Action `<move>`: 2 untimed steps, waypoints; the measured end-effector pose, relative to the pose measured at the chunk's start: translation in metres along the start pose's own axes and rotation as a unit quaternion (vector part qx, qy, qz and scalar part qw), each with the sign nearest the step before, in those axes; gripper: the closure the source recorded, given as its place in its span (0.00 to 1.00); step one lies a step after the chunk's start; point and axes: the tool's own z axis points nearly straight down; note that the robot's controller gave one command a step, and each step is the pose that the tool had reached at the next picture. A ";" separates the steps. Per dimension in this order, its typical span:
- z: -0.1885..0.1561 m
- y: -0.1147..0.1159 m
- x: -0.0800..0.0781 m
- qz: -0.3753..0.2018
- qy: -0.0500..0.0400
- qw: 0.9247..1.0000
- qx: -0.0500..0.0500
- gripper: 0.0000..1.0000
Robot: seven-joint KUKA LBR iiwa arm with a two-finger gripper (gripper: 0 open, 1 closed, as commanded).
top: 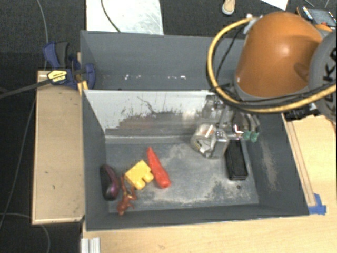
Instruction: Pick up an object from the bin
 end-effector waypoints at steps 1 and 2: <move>0.048 0.017 0.003 0.028 0.007 1.000 0.000 0.00; 0.017 0.004 0.007 -0.003 0.002 1.000 -0.002 0.00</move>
Offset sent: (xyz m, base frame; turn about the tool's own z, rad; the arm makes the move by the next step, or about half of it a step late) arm -0.0068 0.0054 -0.0187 -0.0070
